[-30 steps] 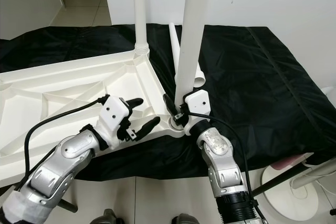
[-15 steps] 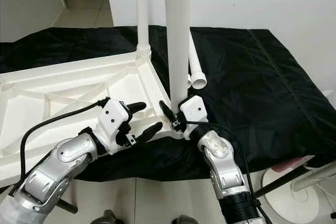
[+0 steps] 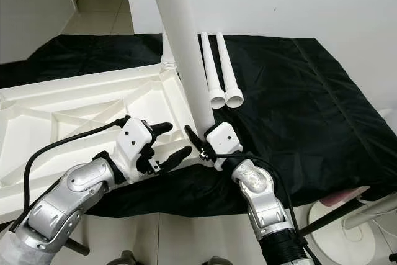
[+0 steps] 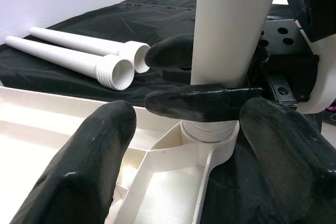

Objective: Building children table

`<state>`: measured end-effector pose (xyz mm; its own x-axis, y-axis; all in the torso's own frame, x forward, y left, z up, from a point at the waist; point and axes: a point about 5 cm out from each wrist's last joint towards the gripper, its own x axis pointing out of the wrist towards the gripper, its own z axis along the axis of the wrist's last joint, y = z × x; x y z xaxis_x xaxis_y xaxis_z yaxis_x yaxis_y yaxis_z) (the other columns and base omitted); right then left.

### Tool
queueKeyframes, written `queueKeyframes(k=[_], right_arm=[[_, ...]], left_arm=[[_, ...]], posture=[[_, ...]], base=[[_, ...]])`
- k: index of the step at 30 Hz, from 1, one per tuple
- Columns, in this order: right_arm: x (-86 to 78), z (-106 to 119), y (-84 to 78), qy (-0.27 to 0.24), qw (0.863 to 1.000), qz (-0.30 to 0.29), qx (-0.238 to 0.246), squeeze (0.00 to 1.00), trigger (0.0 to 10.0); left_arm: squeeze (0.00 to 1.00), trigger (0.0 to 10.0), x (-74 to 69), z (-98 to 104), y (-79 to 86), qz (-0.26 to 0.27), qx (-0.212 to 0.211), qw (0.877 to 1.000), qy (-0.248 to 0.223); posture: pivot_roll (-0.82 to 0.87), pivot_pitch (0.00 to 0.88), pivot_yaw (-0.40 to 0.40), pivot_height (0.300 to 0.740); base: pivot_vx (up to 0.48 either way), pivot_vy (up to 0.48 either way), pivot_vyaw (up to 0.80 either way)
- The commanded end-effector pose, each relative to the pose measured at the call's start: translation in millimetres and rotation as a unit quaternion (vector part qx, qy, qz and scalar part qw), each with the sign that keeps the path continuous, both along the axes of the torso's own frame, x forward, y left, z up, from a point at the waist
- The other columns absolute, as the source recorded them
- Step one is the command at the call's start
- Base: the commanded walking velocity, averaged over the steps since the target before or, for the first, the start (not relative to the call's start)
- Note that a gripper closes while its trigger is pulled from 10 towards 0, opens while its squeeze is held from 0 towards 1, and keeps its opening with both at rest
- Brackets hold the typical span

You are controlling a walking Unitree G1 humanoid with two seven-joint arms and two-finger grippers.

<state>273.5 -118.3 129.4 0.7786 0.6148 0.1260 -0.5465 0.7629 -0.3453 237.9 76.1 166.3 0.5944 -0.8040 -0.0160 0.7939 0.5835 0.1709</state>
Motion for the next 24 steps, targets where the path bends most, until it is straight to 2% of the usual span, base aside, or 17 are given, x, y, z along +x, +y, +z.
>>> queueKeyframes(k=[1,6,13,18,24], right_arm=[[-2.8,-24,-5.9,0.059,0.998,-0.013,-0.011,0.00,10.0],[-0.8,-22,-7.1,0.063,0.998,-0.019,0.009,0.00,10.0],[9.4,-15,-14.7,0.090,0.991,-0.054,0.084,0.00,10.0],[11.0,-13,-16.3,0.093,0.989,-0.060,0.094,0.00,10.0],[12.7,-12,-19.2,0.112,0.982,-0.076,0.129,0.00,10.0]], left_arm=[[0.00,10.0,-4.1,2,-1.3,-0.035,0.005,0.999,0.002],[0.00,10.0,-5.0,3,-1.2,-0.036,0.004,0.999,0.004],[0.00,10.0,-5.2,4,-1.4,-0.034,0.001,0.999,0.007],[0.00,10.0,-5.3,4,-1.2,-0.033,0.001,0.999,0.007],[0.00,10.0,-4.9,5,-0.6,-0.034,0.001,0.999,0.007]], posture=[[-0.02,0.025,0.001,0.740],[-0.01,0.030,-0.001,0.740],[-0.01,0.039,-0.001,0.740],[-0.01,0.040,0.000,0.740],[-0.02,0.047,0.004,0.740]], base=[[0.000,0.000,0.00],[0.000,0.000,0.00],[0.000,0.000,0.00],[0.000,0.000,0.00],[0.000,0.000,0.00]])
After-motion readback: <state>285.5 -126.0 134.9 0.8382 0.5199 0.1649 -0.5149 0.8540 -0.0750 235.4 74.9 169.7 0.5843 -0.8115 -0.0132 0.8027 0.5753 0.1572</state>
